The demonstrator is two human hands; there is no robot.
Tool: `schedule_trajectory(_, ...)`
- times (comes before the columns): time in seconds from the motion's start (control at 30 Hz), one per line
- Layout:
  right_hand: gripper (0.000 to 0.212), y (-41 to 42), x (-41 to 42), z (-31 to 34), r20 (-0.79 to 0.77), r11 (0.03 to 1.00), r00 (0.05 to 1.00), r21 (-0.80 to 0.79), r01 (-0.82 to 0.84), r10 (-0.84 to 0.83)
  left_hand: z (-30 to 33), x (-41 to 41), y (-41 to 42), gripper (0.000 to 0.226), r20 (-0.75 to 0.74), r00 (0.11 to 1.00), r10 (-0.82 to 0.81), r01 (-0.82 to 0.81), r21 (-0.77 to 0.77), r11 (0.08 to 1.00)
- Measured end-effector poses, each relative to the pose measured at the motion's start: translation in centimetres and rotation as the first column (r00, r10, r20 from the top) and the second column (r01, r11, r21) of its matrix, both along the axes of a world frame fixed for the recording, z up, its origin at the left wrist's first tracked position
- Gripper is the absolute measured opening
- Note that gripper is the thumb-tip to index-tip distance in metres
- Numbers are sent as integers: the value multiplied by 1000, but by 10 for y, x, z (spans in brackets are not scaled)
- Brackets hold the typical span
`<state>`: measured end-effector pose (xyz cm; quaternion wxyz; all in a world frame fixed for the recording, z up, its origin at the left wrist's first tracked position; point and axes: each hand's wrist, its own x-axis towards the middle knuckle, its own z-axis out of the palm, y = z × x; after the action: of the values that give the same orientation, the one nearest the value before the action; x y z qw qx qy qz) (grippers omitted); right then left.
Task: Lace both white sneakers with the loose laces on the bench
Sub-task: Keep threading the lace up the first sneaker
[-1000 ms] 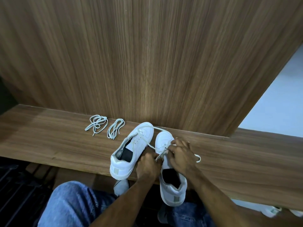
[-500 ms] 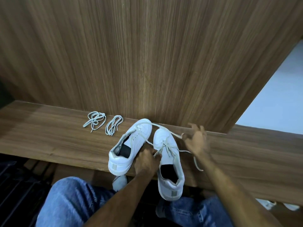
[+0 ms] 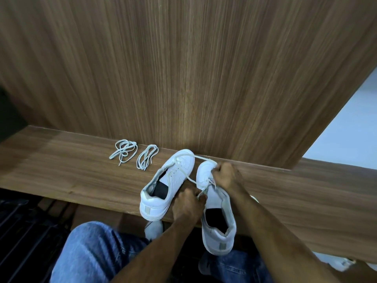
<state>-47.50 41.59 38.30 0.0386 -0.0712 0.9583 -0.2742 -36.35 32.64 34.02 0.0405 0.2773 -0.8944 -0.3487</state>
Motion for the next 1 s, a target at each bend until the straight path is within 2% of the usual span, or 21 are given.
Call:
schedule_trajectory(0.03,18,0,-8,4,51,980,998,-191,48,-39,0,0,0,30,1,1000,2,-2,5,1000)
schedule_trajectory(0.07,16,0,-14,10,109,913,992,-397,97,-59,0,0,0,30,0,1000,4,-4,11,1000)
schedule_trajectory(0.1,17,3,-20,14,164,828,985,-544,136,-53,1,0,0,30,-2,1000,6,-6,18,1000)
schedule_trajectory(0.13,25,6,-22,16,220,767,975,-621,161,-26,-1,0,-1,30,-4,1000,3,-3,21,1000)
schedule_trajectory(0.17,36,11,-22,14,250,758,968,-631,164,-1,-1,0,-1,30,-7,1000,-3,3,18,1000)
schedule_trajectory(0.2,42,15,-19,10,252,813,968,-565,141,7,-2,0,-1,30,-9,1000,-7,7,7,1000)
schedule_trajectory(0.27,35,25,-8,0,164,944,986,-328,30,25,-3,-1,-3,31,-13,1000,-18,18,-3,1000)
schedule_trajectory(0.3,27,30,0,-7,139,968,989,-250,-12,48,-3,-1,-3,31,-14,1000,-27,27,-1,1000)
schedule_trajectory(0.33,23,35,11,-9,139,976,987,-212,-47,78,-2,-3,-5,30,-20,999,-35,35,4,999)
schedule_trajectory(0.4,28,43,31,-11,143,988,981,-101,-117,131,2,-3,-5,26,-39,998,-46,48,59,997)
schedule_trajectory(0.47,34,49,45,-12,82,982,984,85,-168,161,7,-4,-7,19,-60,997,-51,58,115,992)
schedule_trajectory(0.5,32,51,48,-12,48,978,985,120,-169,164,10,-4,-8,17,-59,997,-50,58,135,989)
schedule_trajectory(0.57,19,56,47,-15,27,992,993,42,-115,114,12,-4,-11,23,-69,996,-48,60,178,982)
schedule_trajectory(0.63,11,63,41,-21,168,979,986,-200,27,7,7,-4,-14,30,-91,996,-13,37,271,962)
schedule_trajectory(0.7,7,71,34,-33,296,926,953,-338,168,-65,1,-4,-18,25,-93,995,41,1,410,912)
schedule_trajectory(0.77,7,73,34,-38,328,912,941,-354,208,-87,0,-5,-19,9,-107,990,92,-25,508,861)
schedule_trajectory(0.8,6,71,36,-36,320,908,943,-360,213,-94,2,-5,-17,6,-118,989,93,-23,492,870)
schedule_trajectory(0.83,7,69,37,-34,300,911,950,-360,201,-90,5,-6,-13,17,-123,990,69,-13,412,911)
schedule_trajectory(0.9,11,65,41,-30,221,942,971,-295,157,-92,13,-9,-5,36,-142,989,-25,44,133,990)
schedule_trajectory(0.93,12,63,44,-28,183,950,978,-275,146,-97,17,-13,0,41,-161,983,-90,87,-22,996)
schedule_trajectory(1.0,14,60,50,-28,141,957,985,-257,136,-102,23,-25,8,42,-137,957,-254,207,-288,935)
